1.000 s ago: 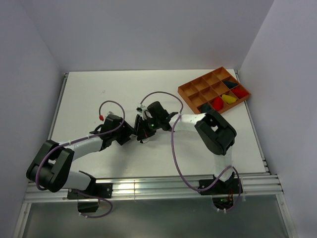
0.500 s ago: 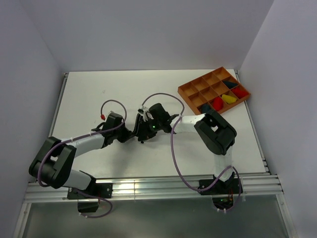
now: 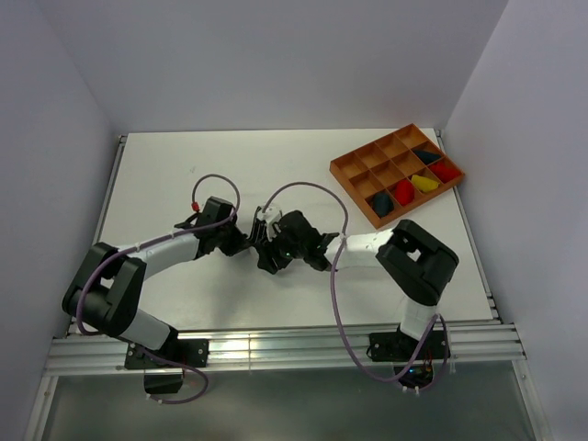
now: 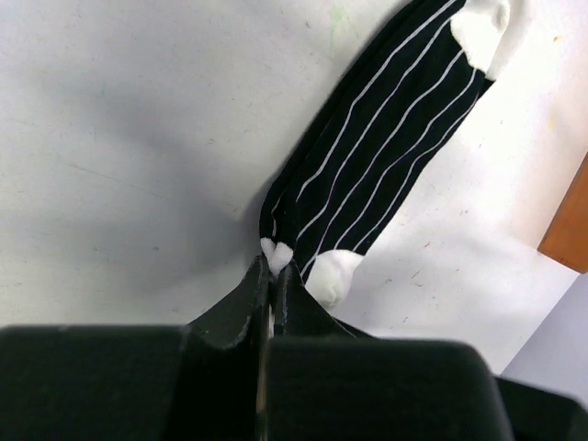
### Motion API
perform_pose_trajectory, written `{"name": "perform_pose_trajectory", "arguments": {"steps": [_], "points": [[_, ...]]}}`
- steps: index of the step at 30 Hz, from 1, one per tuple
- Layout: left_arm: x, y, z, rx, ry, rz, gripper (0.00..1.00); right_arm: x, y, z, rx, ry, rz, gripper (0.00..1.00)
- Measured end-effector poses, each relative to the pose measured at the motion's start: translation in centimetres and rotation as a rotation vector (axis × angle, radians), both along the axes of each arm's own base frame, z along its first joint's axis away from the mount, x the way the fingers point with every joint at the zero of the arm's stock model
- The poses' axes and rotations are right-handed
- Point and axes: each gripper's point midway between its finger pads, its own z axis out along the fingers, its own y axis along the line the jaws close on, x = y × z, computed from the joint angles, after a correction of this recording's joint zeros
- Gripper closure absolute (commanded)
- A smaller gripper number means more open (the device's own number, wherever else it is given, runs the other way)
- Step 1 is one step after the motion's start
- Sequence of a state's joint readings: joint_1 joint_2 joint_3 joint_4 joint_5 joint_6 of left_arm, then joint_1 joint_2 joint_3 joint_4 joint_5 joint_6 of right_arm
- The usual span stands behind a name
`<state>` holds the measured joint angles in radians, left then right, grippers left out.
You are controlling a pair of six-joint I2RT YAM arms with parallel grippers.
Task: Roll the socks
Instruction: Roll the sock at the center of the board.
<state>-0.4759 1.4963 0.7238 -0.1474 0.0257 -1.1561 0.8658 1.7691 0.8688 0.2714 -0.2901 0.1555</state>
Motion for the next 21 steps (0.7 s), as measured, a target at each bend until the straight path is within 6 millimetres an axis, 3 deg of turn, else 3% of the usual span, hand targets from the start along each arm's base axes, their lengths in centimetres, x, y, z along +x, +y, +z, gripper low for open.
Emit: {"name": "perform_pose_trajectory", "arguments": {"steps": [6, 12, 21], "points": [[-0.1, 0.0, 0.1, 0.015, 0.011, -0.017, 1.00, -0.3, 0.9, -0.2, -0.053, -0.150, -0.002, 0.43], [-0.4, 0.2, -0.1, 0.028, 0.028, -0.024, 1.00, 0.9, 1.2, 0.6, -0.077, -0.272, -0.041, 0.44], [-0.4, 0.2, 0.1, 0.041, 0.031, -0.040, 1.00, 0.7, 1.7, 0.2, -0.125, -0.356, -0.020, 0.47]]}}
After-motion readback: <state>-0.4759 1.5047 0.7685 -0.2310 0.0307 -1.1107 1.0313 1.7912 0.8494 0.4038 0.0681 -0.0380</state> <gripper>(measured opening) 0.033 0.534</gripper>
